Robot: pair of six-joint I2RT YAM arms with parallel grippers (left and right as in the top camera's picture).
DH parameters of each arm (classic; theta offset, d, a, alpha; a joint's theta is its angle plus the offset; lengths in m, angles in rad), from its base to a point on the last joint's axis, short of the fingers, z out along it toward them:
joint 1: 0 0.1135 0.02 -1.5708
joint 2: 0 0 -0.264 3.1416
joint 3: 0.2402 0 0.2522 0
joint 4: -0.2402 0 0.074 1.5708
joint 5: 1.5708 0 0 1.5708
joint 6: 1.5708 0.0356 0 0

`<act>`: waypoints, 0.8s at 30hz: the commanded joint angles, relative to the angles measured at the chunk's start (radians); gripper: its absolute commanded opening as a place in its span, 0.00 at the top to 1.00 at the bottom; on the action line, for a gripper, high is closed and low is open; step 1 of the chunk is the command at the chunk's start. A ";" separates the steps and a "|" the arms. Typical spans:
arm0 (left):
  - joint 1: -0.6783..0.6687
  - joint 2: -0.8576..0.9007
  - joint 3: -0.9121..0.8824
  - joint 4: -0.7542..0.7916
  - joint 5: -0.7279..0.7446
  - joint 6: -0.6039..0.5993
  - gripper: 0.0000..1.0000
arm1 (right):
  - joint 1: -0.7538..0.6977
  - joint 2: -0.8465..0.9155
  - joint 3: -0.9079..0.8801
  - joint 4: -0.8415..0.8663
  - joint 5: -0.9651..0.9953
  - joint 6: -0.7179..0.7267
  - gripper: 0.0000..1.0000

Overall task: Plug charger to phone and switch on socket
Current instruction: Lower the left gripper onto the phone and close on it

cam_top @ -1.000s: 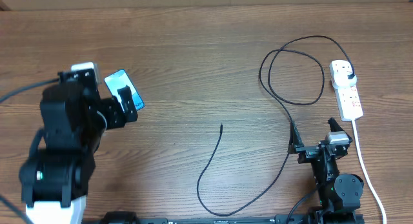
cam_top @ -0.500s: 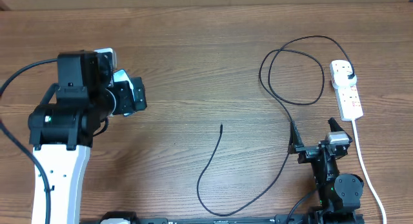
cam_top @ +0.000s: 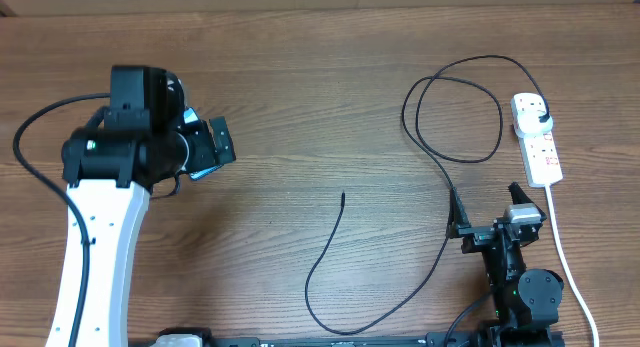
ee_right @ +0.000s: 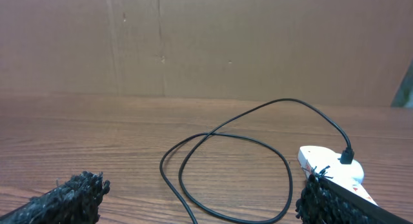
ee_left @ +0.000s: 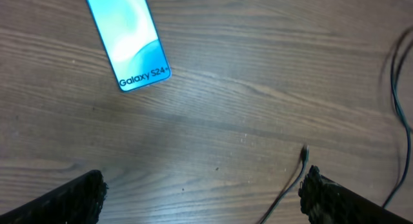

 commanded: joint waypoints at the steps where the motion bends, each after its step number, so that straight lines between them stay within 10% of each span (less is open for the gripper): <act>1: 0.005 0.096 0.119 -0.055 -0.037 -0.100 0.00 | 0.005 -0.010 -0.010 0.006 0.013 -0.005 0.00; 24: 0.105 0.491 0.367 -0.227 -0.051 -0.190 0.00 | 0.005 -0.010 -0.010 0.006 0.013 -0.005 0.00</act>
